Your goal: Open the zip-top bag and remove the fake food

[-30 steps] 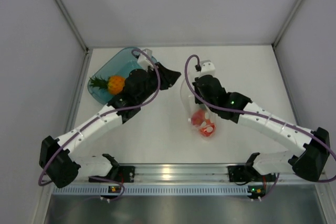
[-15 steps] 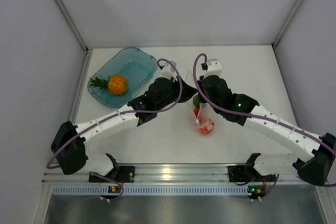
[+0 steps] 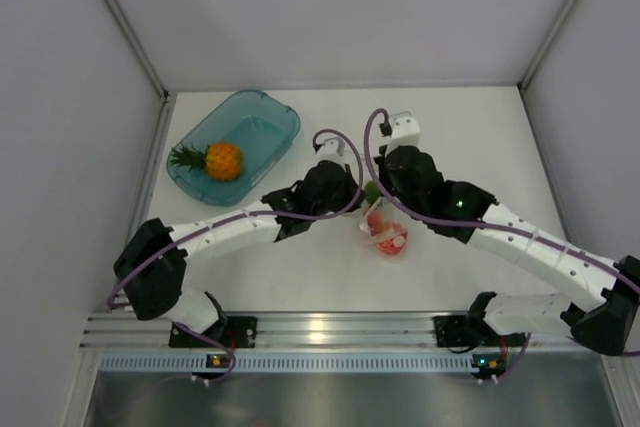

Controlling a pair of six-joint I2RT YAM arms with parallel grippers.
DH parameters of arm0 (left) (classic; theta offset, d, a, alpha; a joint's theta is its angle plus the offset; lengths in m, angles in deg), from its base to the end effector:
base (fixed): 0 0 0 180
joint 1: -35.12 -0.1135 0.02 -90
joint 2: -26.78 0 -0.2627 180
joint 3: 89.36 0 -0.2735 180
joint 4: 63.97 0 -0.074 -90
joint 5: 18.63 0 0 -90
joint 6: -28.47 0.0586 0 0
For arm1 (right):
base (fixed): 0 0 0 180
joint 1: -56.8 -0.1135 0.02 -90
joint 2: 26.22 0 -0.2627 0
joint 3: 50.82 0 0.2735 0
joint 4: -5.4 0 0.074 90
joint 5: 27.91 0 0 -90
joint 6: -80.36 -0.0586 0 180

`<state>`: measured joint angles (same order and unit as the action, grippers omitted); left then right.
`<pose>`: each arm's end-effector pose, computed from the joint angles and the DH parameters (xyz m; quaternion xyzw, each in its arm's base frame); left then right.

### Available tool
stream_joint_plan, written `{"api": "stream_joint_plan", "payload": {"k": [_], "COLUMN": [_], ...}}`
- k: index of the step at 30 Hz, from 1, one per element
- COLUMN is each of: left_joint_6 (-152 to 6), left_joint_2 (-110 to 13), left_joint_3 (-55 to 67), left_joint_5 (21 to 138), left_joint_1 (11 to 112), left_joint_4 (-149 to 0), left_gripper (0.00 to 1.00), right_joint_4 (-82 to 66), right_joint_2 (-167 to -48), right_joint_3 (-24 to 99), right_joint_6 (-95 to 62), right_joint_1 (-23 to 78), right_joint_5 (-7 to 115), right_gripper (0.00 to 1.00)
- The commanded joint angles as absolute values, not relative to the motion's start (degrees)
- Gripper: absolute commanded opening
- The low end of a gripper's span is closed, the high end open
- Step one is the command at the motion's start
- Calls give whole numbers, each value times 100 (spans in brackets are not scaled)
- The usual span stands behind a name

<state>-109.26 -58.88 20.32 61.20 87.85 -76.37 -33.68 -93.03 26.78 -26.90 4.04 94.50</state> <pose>0.2386 -0.2965 0.2418 -0.0086 0.8538 -0.3473 0.3877 0.2029 0.2150 0.3477 -0.1150 0.8288 0.0863 0.5408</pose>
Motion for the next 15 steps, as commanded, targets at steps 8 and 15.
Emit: {"api": "stream_joint_plan", "payload": {"k": [8,15], "left_joint_6": [-10601,-10741], "left_joint_2": [-5672,-5128], "left_joint_3": [2162,2576], "left_joint_5": [5275,5317], "left_joint_1": [8821,8812], "left_joint_4": [-8763,-8789], "left_gripper": [0,0], "right_joint_4": [-4180,-4016], "right_joint_2": [-9776,-10075], "right_joint_3": [3585,3507], "right_joint_6": [-2088,-2870], "right_joint_1": [-331,-912], "right_joint_5": [11068,10912], "right_gripper": [0,0]}}
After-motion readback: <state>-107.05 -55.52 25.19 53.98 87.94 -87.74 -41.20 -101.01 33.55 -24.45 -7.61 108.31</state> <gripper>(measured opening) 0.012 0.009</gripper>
